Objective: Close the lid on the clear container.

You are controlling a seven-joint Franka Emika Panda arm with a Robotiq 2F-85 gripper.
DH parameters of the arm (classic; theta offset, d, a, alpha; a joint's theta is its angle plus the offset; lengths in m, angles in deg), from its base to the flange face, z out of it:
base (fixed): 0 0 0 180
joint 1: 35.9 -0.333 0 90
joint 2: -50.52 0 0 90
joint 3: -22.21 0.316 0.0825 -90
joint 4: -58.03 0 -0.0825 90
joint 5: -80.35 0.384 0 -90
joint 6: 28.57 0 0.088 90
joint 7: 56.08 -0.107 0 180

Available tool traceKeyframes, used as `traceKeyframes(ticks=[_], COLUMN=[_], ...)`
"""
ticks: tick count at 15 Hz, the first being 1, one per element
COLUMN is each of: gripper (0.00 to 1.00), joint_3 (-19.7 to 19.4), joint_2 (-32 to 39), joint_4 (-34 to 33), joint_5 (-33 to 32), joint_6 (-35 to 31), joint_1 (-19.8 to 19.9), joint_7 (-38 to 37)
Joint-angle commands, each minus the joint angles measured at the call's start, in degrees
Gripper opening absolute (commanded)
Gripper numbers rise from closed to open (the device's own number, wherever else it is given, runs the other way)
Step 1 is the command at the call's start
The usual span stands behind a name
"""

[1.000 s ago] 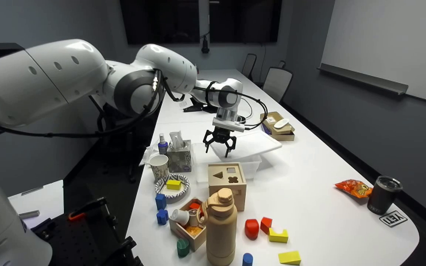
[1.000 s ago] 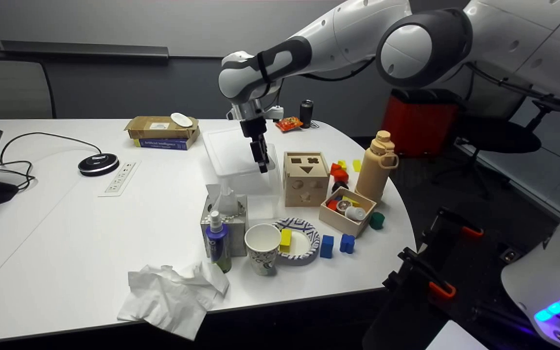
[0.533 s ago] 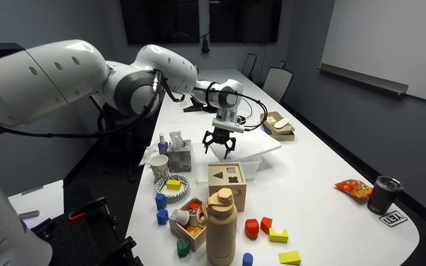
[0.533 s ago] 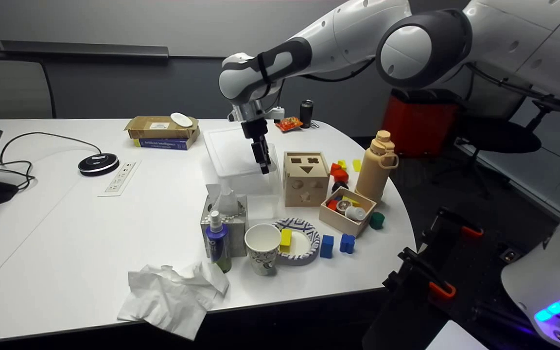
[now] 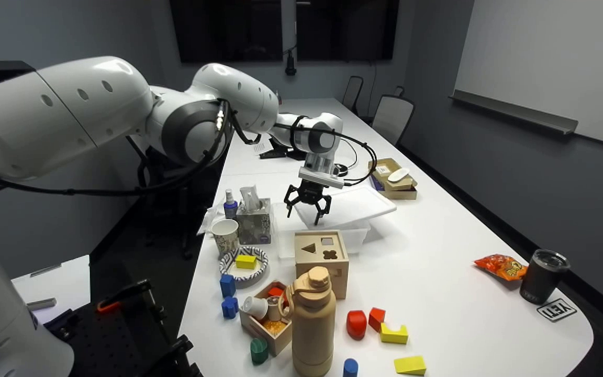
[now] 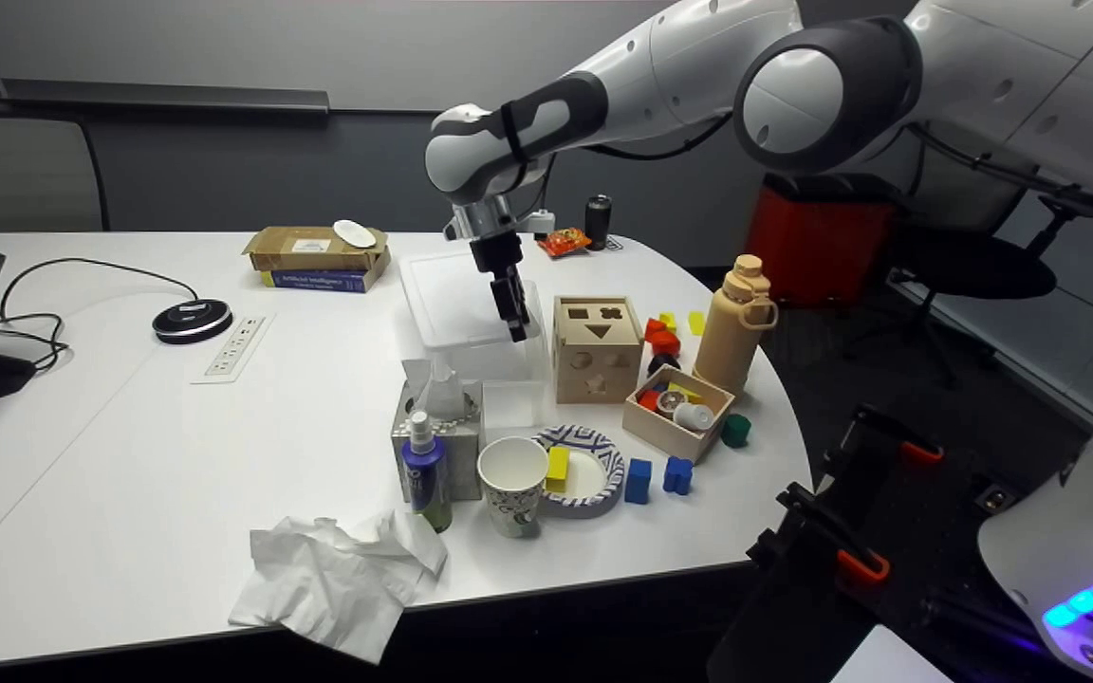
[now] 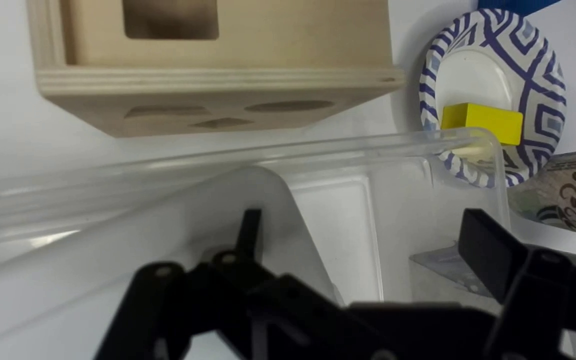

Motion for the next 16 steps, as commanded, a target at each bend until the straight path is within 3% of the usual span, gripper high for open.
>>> traceKeyframes(ticks=[1, 16], gripper=[1.00, 1.00], joint_3=[0.72, 2.73], joint_2=[-0.06, -0.91], joint_4=[-1.00, 0.60], joint_5=[0.73, 0.71], joint_6=[3.29, 7.81], joint_1=[-0.03, 0.24], joint_7=[0.28, 0.35])
